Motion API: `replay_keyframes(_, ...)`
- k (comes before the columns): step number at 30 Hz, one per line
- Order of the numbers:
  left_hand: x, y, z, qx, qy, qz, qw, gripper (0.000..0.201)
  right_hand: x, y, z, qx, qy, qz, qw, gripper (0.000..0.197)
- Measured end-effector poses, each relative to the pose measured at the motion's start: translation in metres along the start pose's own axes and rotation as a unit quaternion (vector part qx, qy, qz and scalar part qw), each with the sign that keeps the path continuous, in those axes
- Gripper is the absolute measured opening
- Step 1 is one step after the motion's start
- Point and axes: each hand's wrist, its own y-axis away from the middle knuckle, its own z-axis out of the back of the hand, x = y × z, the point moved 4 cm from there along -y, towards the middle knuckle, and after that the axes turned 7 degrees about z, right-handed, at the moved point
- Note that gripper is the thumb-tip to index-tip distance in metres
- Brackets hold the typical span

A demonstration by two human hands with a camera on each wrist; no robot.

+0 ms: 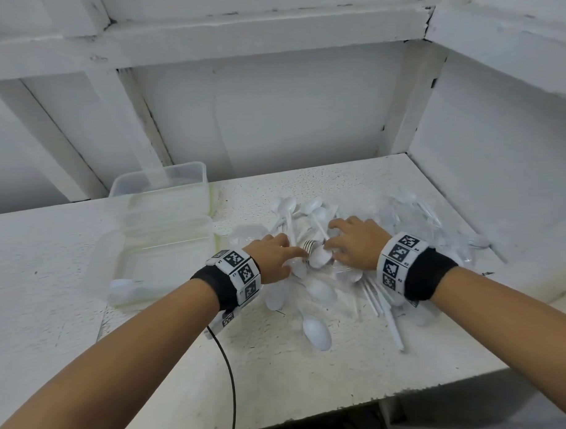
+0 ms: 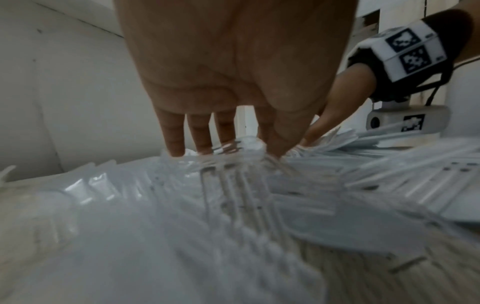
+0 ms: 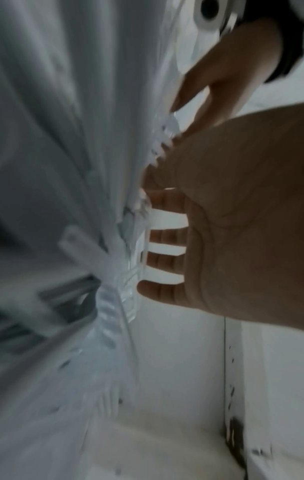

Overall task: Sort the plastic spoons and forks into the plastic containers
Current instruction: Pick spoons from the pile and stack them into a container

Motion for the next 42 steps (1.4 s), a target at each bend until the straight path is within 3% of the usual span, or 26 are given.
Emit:
replay_keyframes(7,0.010,0.004,-0.002,-0.004,0.022,0.010,1.000,0.054,0.000,-0.003,0.011,-0.014,-0.018,-0.042,0.999,0.036)
replay_keyframes(10,0.008,0.003,-0.003,-0.019,0.050,0.004,0.999,0.050,0.018,-0.016,0.021,-0.052,0.013,0.003,0.999,0.039)
replay_keyframes(12,0.008,0.002,-0.004,-0.027,0.073,0.002,0.997,0.047,0.029,-0.027,0.019,-0.031,0.040,0.034,0.998,0.039)
replay_keyframes(18,0.012,0.005,-0.005,-0.022,0.098,0.008,0.995,0.044,0.028,-0.039,0.016,-0.024,0.062,0.082,0.994,0.014)
replay_keyframes(23,0.014,0.005,-0.004,-0.026,0.107,0.014,0.994,0.041,0.017,-0.034,0.023,-0.110,-0.017,0.103,0.988,0.031)
replay_keyframes(25,0.016,0.001,-0.002,-0.037,0.114,0.027,0.992,0.038,0.016,-0.026,0.035,-0.224,-0.098,0.117,0.963,0.031)
replay_keyframes(28,0.013,-0.007,0.005,-0.073,0.123,0.043,0.989,0.033,0.008,-0.006,0.058,-0.420,-0.257,0.077,0.867,0.033)
replay_keyframes(31,0.000,-0.020,0.012,-0.095,0.125,0.040,0.987,0.035,-0.004,0.004,0.070,-0.493,-0.376,-0.007,0.784,0.026)
replay_keyframes(33,-0.010,-0.029,0.015,-0.087,0.074,0.017,0.993,0.044,-0.011,0.008,0.073,-0.506,-0.427,-0.048,0.748,0.023)
replay_keyframes(35,-0.021,-0.035,0.014,-0.060,-0.036,-0.010,0.998,0.044,-0.014,0.011,0.072,-0.498,-0.437,-0.066,0.746,0.023)
replay_keyframes(37,-0.028,-0.039,0.014,-0.041,-0.124,-0.029,0.991,0.037,-0.014,0.014,0.069,-0.477,-0.422,-0.064,0.768,0.022)
replay_keyframes(42,-0.030,-0.040,0.020,-0.066,-0.152,-0.082,0.983,0.023,-0.015,0.022,0.055,-0.441,-0.416,-0.055,0.794,0.020)
